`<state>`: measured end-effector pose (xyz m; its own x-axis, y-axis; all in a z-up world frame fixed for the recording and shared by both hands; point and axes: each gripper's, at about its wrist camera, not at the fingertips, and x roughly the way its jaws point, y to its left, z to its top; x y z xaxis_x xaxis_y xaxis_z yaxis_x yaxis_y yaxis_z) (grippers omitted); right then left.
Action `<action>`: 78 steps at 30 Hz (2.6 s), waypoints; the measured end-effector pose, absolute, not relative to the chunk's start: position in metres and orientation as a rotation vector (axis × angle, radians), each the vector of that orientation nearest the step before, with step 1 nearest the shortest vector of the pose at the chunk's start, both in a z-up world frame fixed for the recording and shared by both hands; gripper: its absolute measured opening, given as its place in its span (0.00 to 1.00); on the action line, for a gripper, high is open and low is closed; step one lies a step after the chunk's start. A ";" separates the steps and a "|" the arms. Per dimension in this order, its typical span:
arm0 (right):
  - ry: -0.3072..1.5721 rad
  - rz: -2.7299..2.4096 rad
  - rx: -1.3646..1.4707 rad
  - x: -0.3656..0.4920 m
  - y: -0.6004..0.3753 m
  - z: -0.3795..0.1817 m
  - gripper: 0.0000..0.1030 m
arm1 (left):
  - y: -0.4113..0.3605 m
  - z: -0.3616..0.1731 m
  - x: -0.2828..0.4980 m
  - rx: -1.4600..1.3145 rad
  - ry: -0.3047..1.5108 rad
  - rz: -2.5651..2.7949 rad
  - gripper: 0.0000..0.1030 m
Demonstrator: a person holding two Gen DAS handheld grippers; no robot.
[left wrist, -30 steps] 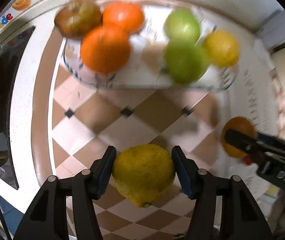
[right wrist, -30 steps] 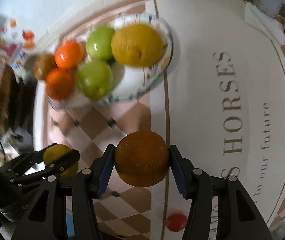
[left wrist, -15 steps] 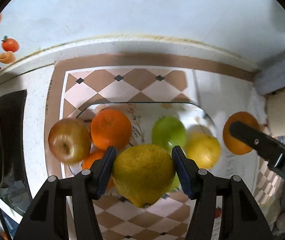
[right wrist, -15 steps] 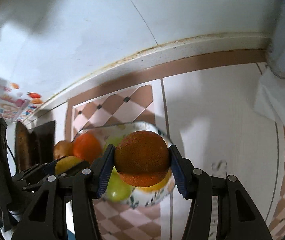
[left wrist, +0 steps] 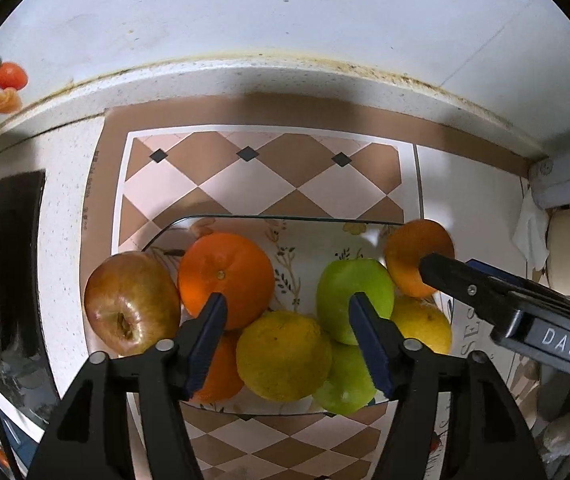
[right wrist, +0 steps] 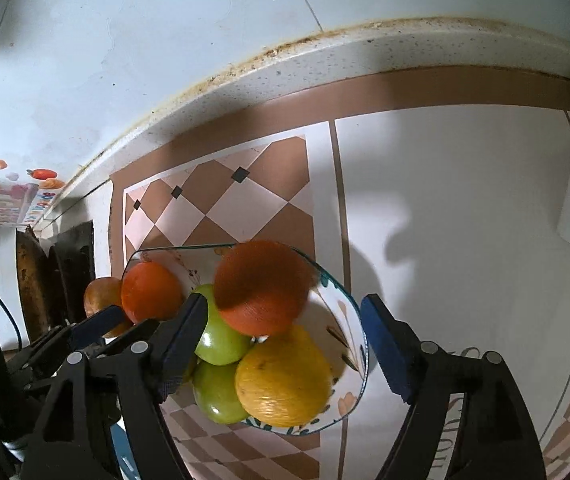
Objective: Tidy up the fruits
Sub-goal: 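Place lemon with left gripper and orange with right gripper onto the plate, then raise both grippers away from the plate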
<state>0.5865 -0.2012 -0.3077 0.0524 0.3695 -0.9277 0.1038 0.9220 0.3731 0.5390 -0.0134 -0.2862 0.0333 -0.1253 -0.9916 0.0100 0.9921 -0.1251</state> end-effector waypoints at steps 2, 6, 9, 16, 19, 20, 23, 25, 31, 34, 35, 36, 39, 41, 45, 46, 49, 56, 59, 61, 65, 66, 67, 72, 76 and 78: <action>1.513 0.201 0.377 0.584 -0.204 -0.305 0.79 | -0.010 -0.284 0.536 -0.105 1.525 -0.095 0.79; 1.490 0.179 0.339 0.572 -0.208 -0.296 0.89 | 0.001 -0.277 0.526 -0.116 1.496 -0.054 0.83; 1.470 0.146 0.264 0.554 -0.206 -0.287 0.90 | 0.008 -0.270 0.516 -0.120 1.442 -0.016 0.83; 1.405 0.105 0.133 0.513 -0.189 -0.262 0.93 | 0.025 -0.254 0.483 -0.097 1.382 0.036 0.83; 1.383 0.100 0.090 0.493 -0.183 -0.251 0.93 | 0.031 -0.247 0.464 -0.073 1.351 0.064 0.83; 1.372 0.096 0.077 0.486 -0.180 -0.247 0.93 | 0.032 -0.246 0.460 -0.071 1.344 0.067 0.83; 1.341 0.086 0.045 0.467 -0.172 -0.236 0.93 | 0.037 -0.241 0.439 -0.062 1.324 0.077 0.83; 1.317 0.080 0.033 0.454 -0.166 -0.225 0.93 | 0.038 -0.236 0.428 -0.060 1.312 0.075 0.83; 1.246 0.061 0.014 0.423 -0.155 -0.192 0.93 | 0.039 -0.215 0.399 -0.055 1.266 0.054 0.83; 1.206 0.054 0.005 0.405 -0.152 -0.174 0.93 | 0.040 -0.196 0.385 -0.047 1.220 0.044 0.83; 1.196 0.052 0.003 0.401 -0.152 -0.170 0.93 | 0.040 -0.191 0.380 -0.044 1.206 0.043 0.83; 1.180 0.048 0.002 0.392 -0.152 -0.163 0.93 | 0.041 -0.186 0.376 -0.044 1.194 0.044 0.83; 1.155 0.046 0.004 0.377 -0.151 -0.151 0.93 | 0.044 -0.166 0.360 -0.048 1.141 0.035 0.83; 1.134 0.046 0.010 0.364 -0.151 -0.141 0.93 | 0.044 -0.154 0.350 -0.044 1.109 0.034 0.83; 1.087 0.049 0.021 0.336 -0.151 -0.116 0.93 | 0.046 -0.128 0.327 -0.062 1.058 0.006 0.83; 1.078 0.048 0.021 0.330 -0.150 -0.110 0.93 | 0.046 -0.123 0.324 -0.063 1.051 0.003 0.83; 1.039 0.056 0.026 0.308 -0.149 -0.089 0.93 | 0.046 -0.104 0.306 -0.062 1.012 -0.014 0.83; 0.953 0.049 0.025 0.264 -0.147 -0.046 0.93 | 0.047 -0.072 0.269 -0.056 0.945 -0.038 0.83; 0.918 0.043 0.026 0.246 -0.147 -0.029 0.96 | 0.048 -0.063 0.257 -0.058 0.928 -0.045 0.83; 0.898 0.038 0.024 0.236 -0.146 -0.021 0.96 | 0.048 -0.056 0.248 -0.049 0.909 -0.042 0.83; 0.877 0.047 0.037 0.219 -0.143 -0.009 0.96 | 0.048 -0.047 0.235 -0.042 0.885 -0.044 0.83; 0.874 0.050 0.037 0.216 -0.142 -0.008 0.96 | 0.049 -0.044 0.231 -0.048 0.884 -0.051 0.83; 0.871 0.049 0.034 0.214 -0.141 -0.008 0.96 | 0.048 -0.043 0.228 -0.045 0.878 -0.052 0.83; 0.868 0.054 0.035 0.208 -0.138 -0.008 0.96 | 0.045 -0.043 0.222 -0.039 0.878 -0.056 0.83; 0.875 0.071 0.059 0.208 -0.140 -0.011 0.96 | 0.043 -0.047 0.222 -0.048 0.894 -0.056 0.83; 0.880 0.084 0.090 0.211 -0.145 -0.015 0.96 | 0.042 -0.050 0.224 -0.055 0.904 -0.054 0.83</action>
<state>0.2106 -0.1453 -0.0153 0.6340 0.1102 -0.7655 -0.0362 0.9929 0.1130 0.2237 0.0416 -0.0501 0.6171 -0.0703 -0.7837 0.0242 0.9972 -0.0704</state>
